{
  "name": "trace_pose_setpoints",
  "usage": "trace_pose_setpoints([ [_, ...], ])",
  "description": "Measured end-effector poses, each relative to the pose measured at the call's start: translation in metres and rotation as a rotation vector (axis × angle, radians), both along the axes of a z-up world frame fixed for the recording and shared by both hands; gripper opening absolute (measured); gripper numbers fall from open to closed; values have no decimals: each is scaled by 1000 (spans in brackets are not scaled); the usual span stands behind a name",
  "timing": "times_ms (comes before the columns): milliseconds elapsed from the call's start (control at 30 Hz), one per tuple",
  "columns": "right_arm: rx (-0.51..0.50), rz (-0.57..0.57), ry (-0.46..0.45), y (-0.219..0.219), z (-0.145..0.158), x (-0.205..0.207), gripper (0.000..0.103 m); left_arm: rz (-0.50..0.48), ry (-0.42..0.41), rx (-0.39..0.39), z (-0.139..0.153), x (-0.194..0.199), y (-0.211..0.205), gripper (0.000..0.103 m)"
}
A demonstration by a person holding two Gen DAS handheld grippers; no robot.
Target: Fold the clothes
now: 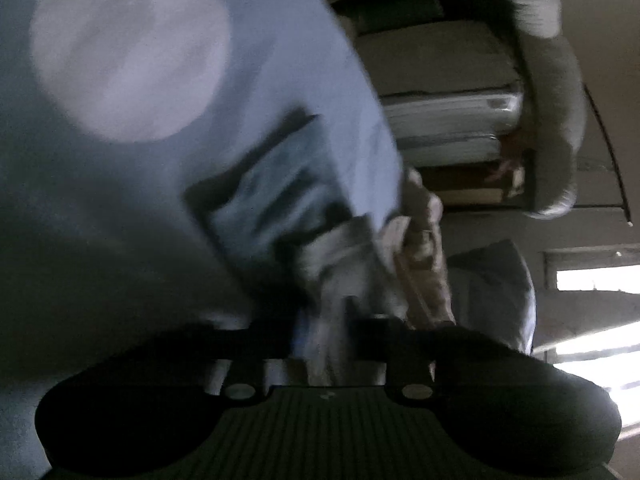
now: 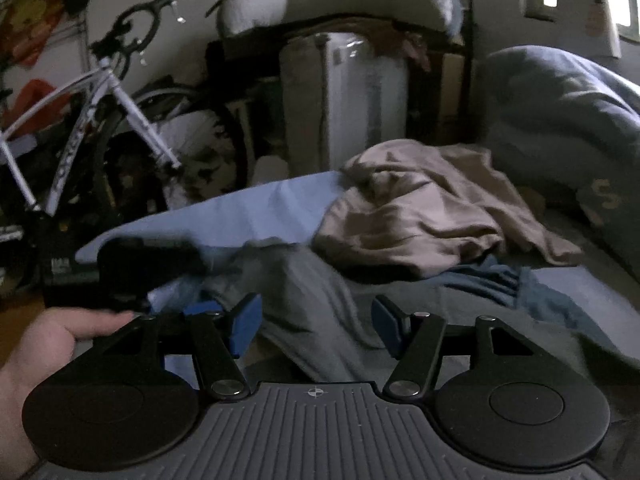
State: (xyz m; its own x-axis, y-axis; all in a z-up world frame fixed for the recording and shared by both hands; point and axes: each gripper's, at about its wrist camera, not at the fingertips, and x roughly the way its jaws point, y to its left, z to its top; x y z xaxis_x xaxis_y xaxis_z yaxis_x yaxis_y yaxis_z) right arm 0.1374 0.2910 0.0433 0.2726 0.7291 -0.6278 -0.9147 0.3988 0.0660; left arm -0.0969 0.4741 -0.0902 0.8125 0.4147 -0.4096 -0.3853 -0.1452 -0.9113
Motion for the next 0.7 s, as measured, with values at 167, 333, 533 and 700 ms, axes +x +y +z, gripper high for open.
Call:
trace_pose_setpoints([
  [167, 6, -17, 3, 8, 15, 18, 65, 7, -57, 62, -5, -4, -10, 5],
  [333, 77, -35, 89, 30, 30, 35, 65, -141, -95, 254, 24, 25, -36, 5],
  [533, 65, -58, 124, 43, 33, 50, 65, -358, -79, 380, 39, 68, -79, 5],
  [700, -28, -41, 53, 53, 32, 55, 65, -472, -27, 433, 39, 87, -103, 5],
])
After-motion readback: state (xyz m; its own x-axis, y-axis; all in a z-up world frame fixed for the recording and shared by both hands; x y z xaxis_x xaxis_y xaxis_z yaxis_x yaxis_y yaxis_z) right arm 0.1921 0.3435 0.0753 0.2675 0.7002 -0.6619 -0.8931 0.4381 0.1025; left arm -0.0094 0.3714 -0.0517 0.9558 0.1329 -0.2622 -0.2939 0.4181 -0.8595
